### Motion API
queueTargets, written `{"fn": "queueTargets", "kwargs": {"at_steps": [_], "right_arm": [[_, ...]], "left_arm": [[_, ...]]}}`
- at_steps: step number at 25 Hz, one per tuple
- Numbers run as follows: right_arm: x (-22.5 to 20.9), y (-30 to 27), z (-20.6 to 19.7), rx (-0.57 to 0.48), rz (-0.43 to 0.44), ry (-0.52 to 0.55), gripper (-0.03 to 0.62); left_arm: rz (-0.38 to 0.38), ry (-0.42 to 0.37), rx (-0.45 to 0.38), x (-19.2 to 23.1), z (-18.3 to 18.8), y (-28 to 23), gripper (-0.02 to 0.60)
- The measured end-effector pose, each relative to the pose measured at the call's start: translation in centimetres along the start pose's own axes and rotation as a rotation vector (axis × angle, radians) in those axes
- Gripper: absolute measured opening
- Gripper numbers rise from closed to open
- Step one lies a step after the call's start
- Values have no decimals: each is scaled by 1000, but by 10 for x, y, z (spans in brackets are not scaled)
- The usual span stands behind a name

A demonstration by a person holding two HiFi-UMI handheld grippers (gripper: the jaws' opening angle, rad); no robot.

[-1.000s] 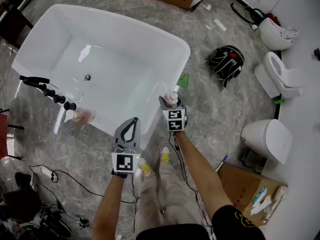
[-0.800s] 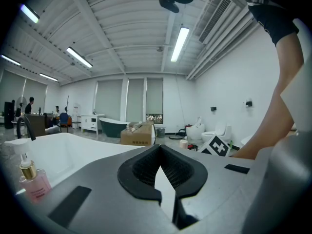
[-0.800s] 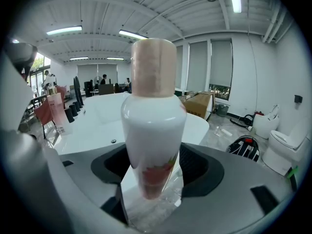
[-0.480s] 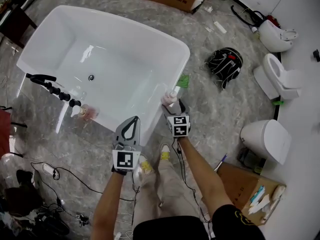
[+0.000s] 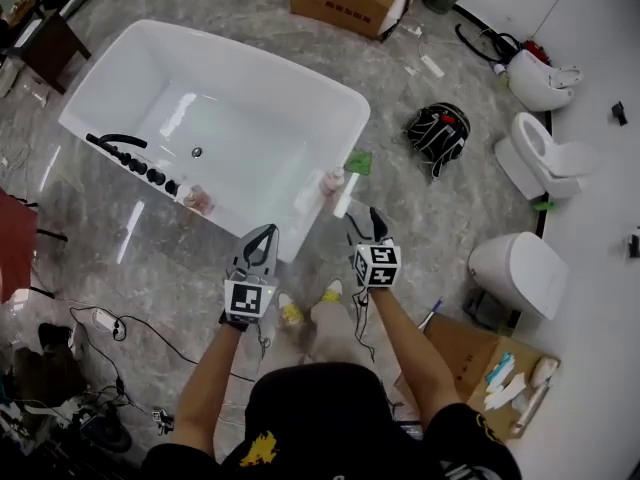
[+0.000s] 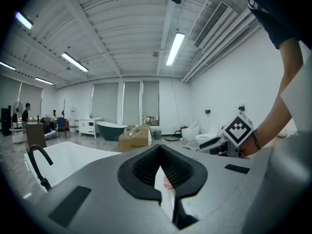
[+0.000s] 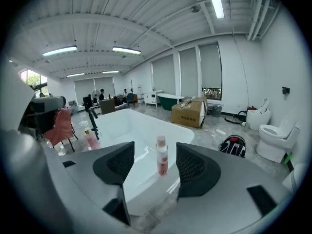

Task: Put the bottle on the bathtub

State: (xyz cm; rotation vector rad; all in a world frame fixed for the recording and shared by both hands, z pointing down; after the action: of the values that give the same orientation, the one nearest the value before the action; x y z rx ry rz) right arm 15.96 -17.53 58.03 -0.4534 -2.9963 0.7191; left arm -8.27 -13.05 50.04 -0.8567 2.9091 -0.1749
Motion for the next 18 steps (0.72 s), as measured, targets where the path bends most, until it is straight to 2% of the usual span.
{"fn": "queueTargets", "kwargs": {"at_steps": [6, 11, 16, 18], "right_arm": [[30, 66, 36, -77, 11, 46, 189], [53, 113, 52, -104, 25, 107, 152], [56, 142, 67, -146, -5, 73, 85], [51, 150, 73, -168, -17, 58, 24]], "left_arm": [[-1, -9, -19, -2, 35, 34, 18], [-9, -17, -18, -10, 56, 64, 18], [-4, -62, -6, -7, 78, 88, 18], [2, -67, -25, -8, 80, 96, 18]]}}
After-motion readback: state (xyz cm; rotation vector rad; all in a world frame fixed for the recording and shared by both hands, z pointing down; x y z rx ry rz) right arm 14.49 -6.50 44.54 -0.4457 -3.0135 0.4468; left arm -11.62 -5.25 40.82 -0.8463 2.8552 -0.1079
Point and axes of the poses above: the fingertips, and each gripper's own axes: y backward along the fingers, x to its left, z out of its top, the point moved 5 cm from there along y, backward along the fingers, and after that the axes turned 1 degree about -x, right-handed, at the moved point
